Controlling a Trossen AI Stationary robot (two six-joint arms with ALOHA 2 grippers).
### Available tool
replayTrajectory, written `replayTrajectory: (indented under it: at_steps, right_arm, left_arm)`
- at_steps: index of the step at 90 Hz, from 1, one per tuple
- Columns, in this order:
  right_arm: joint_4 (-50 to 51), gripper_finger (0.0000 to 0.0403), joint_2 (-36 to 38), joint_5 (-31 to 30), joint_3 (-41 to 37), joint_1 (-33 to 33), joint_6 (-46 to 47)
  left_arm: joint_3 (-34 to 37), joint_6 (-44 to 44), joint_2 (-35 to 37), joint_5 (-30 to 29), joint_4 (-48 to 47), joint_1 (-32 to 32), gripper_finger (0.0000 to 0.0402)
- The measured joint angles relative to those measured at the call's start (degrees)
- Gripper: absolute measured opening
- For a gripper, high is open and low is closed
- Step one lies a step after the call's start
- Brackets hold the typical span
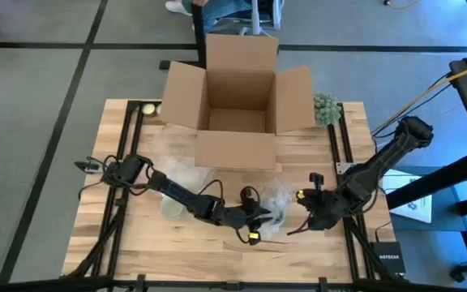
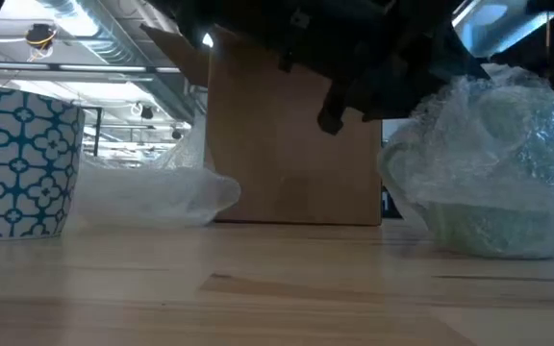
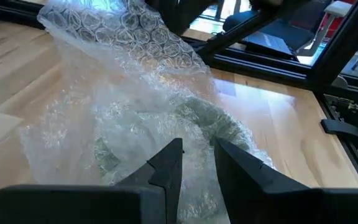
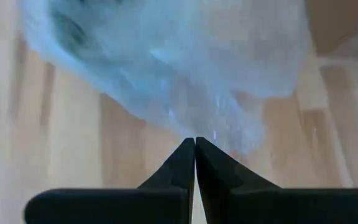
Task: Wrap mug
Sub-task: Wrap the green mug with the bubble wrap
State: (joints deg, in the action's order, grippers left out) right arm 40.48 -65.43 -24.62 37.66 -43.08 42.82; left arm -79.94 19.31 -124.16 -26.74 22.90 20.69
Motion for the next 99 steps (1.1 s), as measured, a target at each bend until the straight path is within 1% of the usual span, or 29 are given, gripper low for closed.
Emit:
replayTrajectory:
  at_steps: [7, 16, 35, 44, 55, 70, 85, 93, 99]
  right_arm:
    - [-6.87, 0.0001, -0.07, 0.15, -3.11, -0.01, -1.58]
    - [-14.72, 0.0001, -0.07, -0.34, -4.95, -0.01, -4.67]
    - [-24.49, 0.0001, -1.97, -1.95, -5.55, -0.01, -10.77]
    - [-27.44, 0.0001, -4.84, -1.49, -5.55, -0.09, -11.68]
    - [-31.92, 0.0001, -9.51, -1.31, -5.49, -0.08, -11.65]
    - [-37.76, 0.0001, -16.34, -1.04, -2.79, -0.03, -12.36]
    - [-36.96, 0.0001, -20.45, 1.21, 1.26, -0.03, -14.14]
    - [-33.63, 0.0001, -20.55, 2.65, 3.33, -0.03, -14.71]
    - [-28.04, 0.0001, -20.01, 3.14, 5.56, -0.03, -14.91]
  left_arm:
    - [0.0, 0.07, 0.0, -0.02, 0.02, 0.0, 0.0078]
    - [0.0, 0.17, 0.02, 0.0, 0.08, 0.0, 0.0078]
    - [0.0, 0.19, 0.06, -0.05, 0.05, 0.0, 0.0078]
    - [0.0, 0.19, 0.11, 0.16, -0.09, 0.04, 0.0078]
    - [-0.06, 1.07, 0.2, 2.76, 0.2, 0.22, 0.0078]
    - [-0.09, 1.01, 0.35, 5.12, -0.03, 0.37, 0.0078]
    - [-0.09, 2.64, 1.22, 6.03, -2.07, 0.35, 0.0078]
    - [-0.07, 3.91, 2.29, 6.05, -5.33, 0.49, 0.0078]
    - [-0.07, 4.8, 2.85, 6.0, -7.21, 0.7, 0.0078]
